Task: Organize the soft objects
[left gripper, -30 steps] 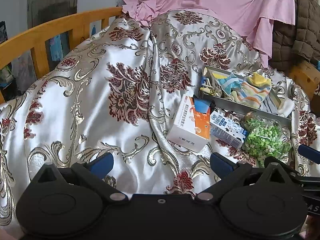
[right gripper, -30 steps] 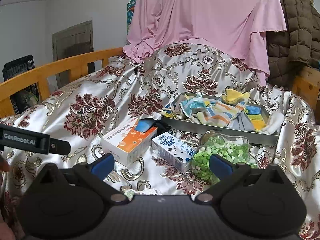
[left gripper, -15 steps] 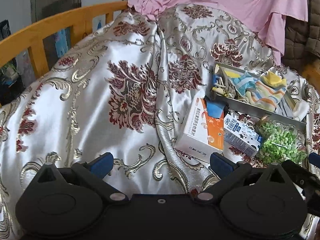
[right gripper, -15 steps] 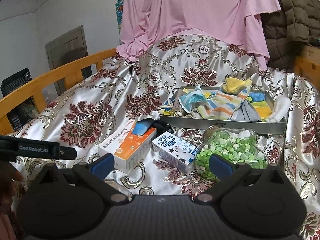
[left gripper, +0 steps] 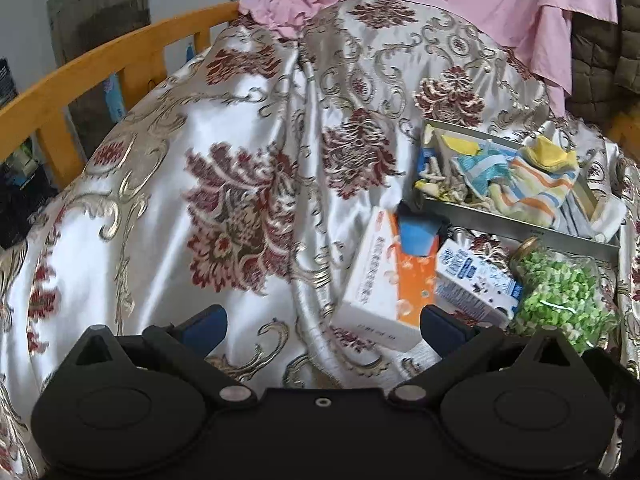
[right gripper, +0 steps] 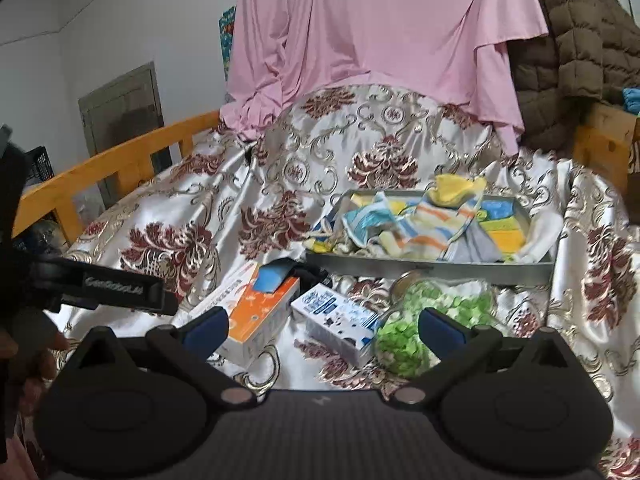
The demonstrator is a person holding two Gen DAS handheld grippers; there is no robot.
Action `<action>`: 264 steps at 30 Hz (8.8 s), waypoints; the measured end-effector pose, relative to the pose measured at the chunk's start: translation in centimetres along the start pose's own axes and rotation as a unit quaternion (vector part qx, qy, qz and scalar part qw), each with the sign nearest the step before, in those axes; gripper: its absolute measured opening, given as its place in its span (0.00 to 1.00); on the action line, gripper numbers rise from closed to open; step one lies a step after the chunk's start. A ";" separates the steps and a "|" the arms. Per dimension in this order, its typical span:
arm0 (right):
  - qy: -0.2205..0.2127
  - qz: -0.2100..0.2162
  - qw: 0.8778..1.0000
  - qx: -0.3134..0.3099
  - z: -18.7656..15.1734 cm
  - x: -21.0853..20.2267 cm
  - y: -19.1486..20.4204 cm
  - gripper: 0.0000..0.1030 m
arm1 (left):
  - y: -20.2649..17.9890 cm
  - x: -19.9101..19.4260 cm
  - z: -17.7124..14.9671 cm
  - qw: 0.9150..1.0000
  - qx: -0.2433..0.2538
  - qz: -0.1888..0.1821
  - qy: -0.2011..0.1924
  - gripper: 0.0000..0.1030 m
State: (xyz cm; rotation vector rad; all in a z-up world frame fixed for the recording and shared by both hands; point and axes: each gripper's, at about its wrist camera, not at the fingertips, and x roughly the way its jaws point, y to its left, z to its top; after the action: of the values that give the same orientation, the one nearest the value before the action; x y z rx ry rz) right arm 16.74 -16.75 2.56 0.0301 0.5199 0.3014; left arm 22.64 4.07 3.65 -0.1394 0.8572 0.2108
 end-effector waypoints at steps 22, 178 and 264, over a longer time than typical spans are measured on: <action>-0.056 -0.058 0.993 -0.080 1.4 3.2 -2.2 1.00 | -5.5 3.2 5.1 0.990 0.128 -0.055 -0.006 0.99; 0.060 0.028 0.996 -0.063 3.4 17.5 -7.5 0.98 | -6.4 18.0 7.4 0.966 0.177 -0.188 -0.020 0.82; 0.047 -0.154 0.983 0.088 16.0 31.7 -19.4 0.10 | -13.8 28.6 18.3 0.959 -0.030 -0.275 -0.063 0.17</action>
State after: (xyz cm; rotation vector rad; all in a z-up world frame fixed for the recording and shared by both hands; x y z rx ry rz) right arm 56.16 -25.34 -0.89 0.1062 0.6344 -0.0458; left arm 57.54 -1.84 -5.79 -0.4108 0.6572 -0.2750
